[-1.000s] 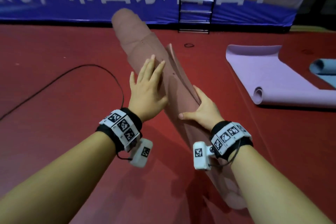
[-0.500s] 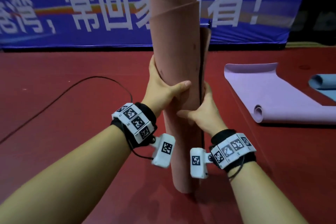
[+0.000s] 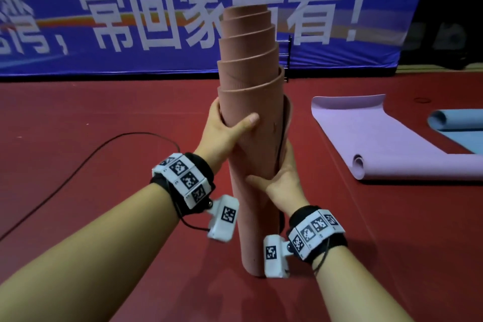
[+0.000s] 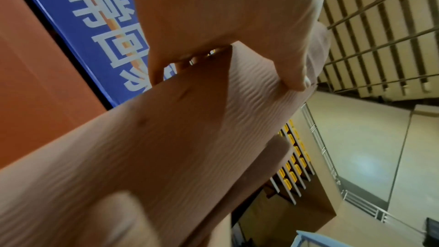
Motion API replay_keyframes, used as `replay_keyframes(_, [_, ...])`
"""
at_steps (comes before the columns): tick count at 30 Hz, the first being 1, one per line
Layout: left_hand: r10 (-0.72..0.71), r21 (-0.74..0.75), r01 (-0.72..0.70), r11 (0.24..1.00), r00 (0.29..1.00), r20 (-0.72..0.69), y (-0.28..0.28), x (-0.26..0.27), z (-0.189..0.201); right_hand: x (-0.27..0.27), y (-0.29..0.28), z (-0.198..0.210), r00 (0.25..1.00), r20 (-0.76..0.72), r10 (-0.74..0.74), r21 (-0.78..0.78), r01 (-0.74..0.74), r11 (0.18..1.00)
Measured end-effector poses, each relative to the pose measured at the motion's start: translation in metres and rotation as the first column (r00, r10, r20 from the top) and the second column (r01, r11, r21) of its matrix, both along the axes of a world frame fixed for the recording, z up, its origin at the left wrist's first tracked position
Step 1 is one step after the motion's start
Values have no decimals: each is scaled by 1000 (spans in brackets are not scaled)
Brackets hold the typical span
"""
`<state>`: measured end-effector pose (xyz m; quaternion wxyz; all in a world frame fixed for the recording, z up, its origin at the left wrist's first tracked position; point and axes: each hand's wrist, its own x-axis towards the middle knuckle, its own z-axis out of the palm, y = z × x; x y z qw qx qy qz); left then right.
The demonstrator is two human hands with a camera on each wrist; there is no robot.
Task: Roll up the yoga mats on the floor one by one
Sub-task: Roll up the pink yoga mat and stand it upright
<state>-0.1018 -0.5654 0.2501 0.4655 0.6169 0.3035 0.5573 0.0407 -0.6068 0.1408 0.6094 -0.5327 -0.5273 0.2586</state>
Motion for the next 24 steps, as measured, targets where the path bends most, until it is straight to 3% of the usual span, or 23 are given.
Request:
replay_keyframes(10, [57,182,-80,980,990,132,13,-12,94,-9,-5,3,999,46,25,-8,-24,1000])
replay_keyframes(14, [51,319,-50,946,999,6,13,-8,94,-6,-1,3,998,66,6,-8,-6,1000])
replay_keyframes(24, [173,294,-133,946,978,-115,21,6,59,-3,3,-7,999,36,-11,-13,11,1000])
